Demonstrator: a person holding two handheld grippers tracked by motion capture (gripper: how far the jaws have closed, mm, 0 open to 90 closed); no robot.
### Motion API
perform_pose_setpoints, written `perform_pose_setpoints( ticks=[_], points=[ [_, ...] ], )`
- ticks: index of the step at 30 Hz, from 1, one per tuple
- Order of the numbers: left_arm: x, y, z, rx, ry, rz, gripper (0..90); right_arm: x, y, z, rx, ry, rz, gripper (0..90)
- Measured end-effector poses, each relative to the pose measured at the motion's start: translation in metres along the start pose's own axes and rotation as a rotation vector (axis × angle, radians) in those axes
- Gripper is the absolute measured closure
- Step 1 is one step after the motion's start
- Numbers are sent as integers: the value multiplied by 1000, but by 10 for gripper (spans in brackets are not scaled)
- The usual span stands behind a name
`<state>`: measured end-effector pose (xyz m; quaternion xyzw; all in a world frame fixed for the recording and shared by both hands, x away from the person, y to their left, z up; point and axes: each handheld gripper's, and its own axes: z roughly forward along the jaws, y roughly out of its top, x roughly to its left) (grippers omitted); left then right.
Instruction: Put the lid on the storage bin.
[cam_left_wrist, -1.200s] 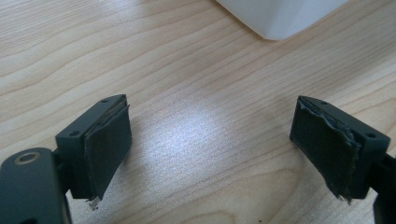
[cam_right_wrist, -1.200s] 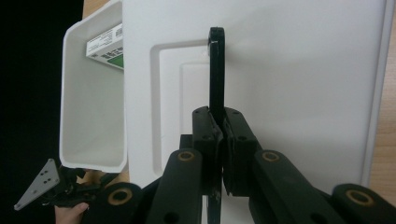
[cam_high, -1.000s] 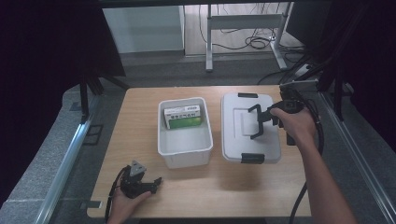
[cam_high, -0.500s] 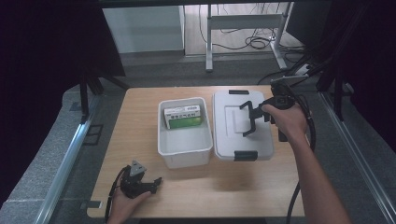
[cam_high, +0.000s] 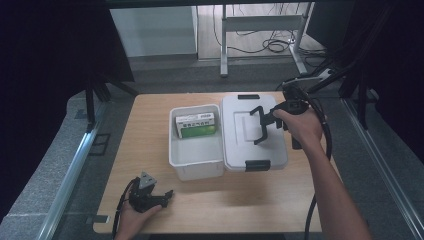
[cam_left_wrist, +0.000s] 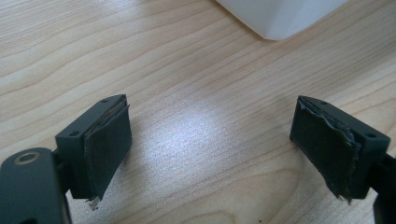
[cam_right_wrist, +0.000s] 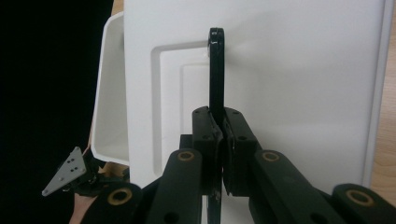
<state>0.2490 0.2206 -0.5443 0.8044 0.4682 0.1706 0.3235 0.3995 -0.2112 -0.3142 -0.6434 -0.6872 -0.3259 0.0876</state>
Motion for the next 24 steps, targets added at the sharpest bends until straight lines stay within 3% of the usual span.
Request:
perform_pose_setpoints(
  ticks=[24],
  points=[
    [0,0,0,0,-2,2,122,47,10,31,52,21,-61,851]
  ],
)
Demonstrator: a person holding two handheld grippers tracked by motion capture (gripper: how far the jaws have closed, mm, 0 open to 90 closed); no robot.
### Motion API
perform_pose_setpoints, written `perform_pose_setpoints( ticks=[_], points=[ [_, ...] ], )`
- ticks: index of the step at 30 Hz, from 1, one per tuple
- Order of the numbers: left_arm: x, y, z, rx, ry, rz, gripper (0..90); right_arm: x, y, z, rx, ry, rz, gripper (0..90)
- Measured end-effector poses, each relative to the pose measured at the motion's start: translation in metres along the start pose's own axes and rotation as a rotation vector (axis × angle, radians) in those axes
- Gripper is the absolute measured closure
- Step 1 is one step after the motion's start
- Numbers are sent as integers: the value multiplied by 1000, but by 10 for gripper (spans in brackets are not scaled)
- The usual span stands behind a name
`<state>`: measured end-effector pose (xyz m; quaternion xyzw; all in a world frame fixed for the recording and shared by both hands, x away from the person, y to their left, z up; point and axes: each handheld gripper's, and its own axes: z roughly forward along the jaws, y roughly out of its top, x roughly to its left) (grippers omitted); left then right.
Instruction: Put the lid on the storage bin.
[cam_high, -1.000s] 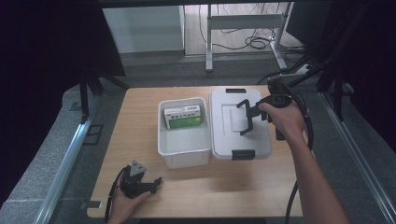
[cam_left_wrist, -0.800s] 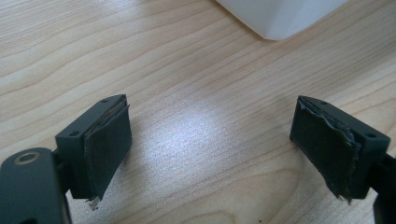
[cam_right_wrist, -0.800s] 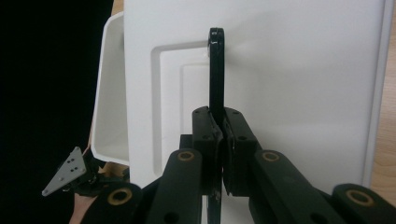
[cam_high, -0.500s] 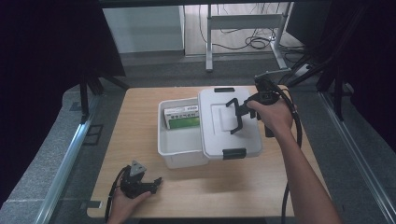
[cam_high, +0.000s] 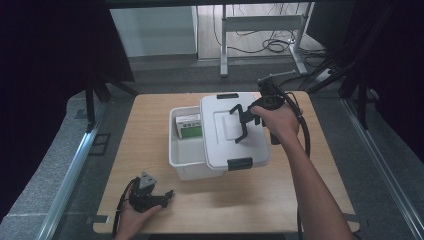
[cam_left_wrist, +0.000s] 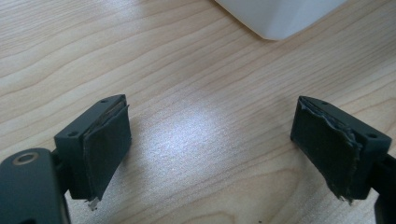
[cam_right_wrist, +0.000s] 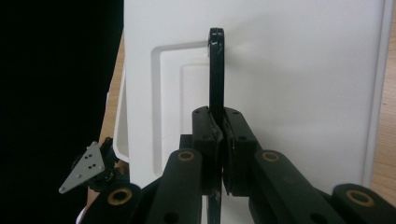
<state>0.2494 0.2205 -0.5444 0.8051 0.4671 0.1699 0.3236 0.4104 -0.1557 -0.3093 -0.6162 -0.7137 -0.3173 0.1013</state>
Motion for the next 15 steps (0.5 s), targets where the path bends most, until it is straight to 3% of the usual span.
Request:
perform_pose_setpoints(
  ticks=[15],
  points=[
    [0,0,0,-2,-1,3,122,17,4,13,20,1,-12,851]
  ],
)
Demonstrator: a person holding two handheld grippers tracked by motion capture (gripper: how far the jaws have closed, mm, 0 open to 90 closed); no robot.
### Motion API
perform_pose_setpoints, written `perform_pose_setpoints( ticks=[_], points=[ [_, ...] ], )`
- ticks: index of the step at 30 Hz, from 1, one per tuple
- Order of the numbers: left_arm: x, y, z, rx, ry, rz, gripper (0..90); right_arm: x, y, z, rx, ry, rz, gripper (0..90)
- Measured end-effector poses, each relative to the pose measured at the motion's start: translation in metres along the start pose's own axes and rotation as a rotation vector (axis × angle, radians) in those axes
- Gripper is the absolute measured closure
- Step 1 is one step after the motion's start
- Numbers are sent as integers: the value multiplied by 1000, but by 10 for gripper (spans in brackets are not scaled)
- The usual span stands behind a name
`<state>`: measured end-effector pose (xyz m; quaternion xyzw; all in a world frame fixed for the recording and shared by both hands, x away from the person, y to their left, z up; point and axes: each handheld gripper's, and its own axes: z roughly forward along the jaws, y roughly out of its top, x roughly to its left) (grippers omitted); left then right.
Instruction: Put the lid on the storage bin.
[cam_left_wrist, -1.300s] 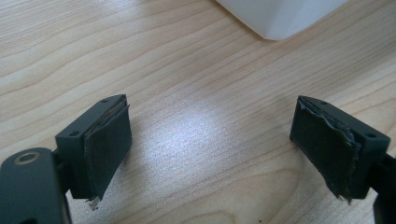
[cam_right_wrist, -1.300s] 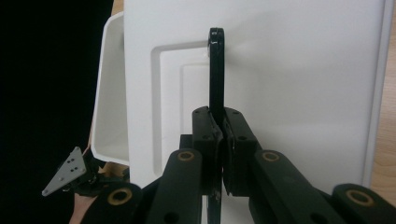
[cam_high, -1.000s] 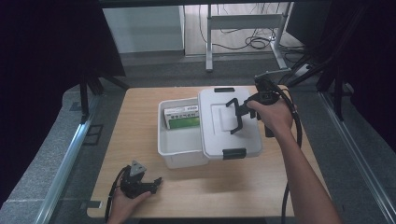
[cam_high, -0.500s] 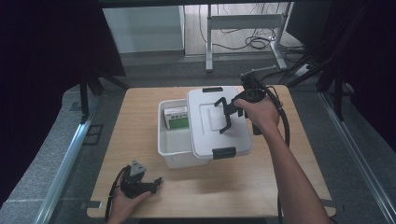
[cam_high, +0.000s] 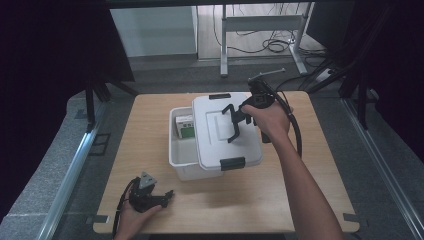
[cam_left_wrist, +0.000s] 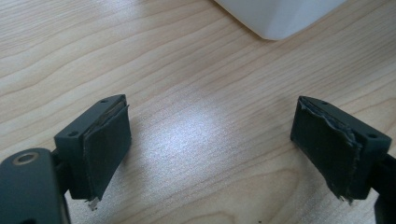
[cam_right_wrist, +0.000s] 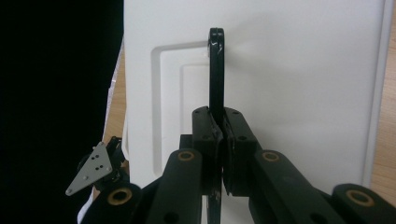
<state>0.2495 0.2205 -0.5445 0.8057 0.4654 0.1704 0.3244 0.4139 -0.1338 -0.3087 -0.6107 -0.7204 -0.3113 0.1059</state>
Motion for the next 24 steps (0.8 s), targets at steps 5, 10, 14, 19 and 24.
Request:
perform_pose_setpoints(
  ticks=[5,10,14,19,24],
  points=[
    [0,0,0,0,-1,1,122,5,1,8,12,5,-6,852],
    [0,0,0,0,-1,1,122,10,3,14,25,5,-10,852],
    [0,0,0,-1,-2,0,122,14,3,19,31,9,-12,852],
    [0,0,0,-1,-3,1,122,17,5,23,34,8,-8,852],
    [0,0,0,0,-5,2,122,25,7,28,42,4,-8,852]
  ],
)
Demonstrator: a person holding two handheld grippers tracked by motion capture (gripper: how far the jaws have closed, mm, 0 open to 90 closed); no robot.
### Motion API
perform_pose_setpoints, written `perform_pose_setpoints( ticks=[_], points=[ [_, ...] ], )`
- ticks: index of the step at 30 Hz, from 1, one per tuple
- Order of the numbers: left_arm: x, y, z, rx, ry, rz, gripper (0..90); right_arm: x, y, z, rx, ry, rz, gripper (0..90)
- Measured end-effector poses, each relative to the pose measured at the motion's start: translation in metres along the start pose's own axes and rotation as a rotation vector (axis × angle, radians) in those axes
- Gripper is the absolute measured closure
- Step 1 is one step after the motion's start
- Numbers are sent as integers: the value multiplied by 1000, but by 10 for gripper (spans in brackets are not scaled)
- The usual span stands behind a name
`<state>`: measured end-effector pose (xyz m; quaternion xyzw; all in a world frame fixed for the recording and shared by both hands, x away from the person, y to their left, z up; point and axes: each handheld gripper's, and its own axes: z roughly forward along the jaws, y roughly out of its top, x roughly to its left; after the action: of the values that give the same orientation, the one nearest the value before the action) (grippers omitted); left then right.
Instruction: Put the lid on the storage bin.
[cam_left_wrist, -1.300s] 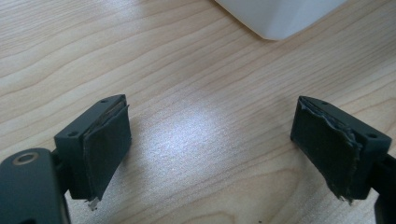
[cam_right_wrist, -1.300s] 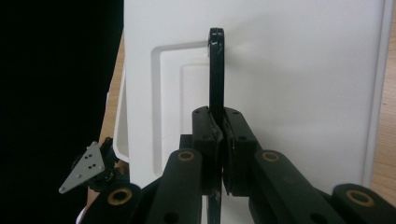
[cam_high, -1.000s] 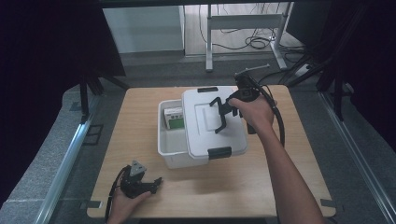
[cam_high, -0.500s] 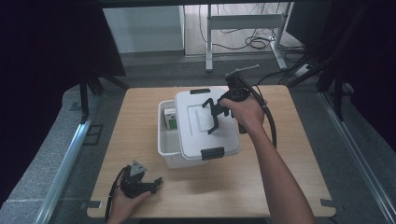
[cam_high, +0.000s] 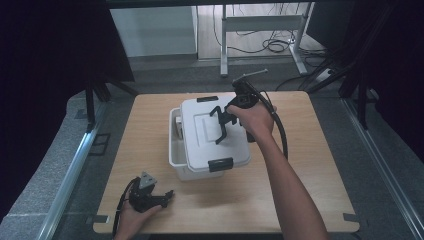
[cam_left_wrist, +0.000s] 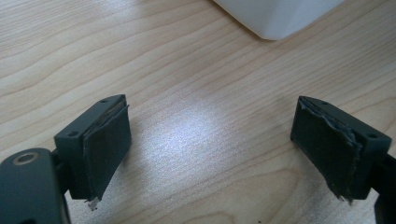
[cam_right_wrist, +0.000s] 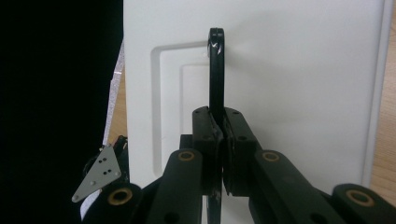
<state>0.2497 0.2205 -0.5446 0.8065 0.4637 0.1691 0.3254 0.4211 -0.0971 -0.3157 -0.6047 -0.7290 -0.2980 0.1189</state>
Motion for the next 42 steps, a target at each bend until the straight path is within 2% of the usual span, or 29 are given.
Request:
perform_pose_setpoints(
  ticks=[16,28,31,42],
  points=[
    [0,0,0,0,0,0,122,20,6,16,20,1,-11,852],
    [0,0,0,-2,0,-3,122,21,15,33,41,-2,17,852],
    [0,0,0,-3,0,-3,122,21,18,39,36,-16,25,852],
    [0,0,0,-1,-3,1,121,21,27,47,29,0,58,852]
  ],
)
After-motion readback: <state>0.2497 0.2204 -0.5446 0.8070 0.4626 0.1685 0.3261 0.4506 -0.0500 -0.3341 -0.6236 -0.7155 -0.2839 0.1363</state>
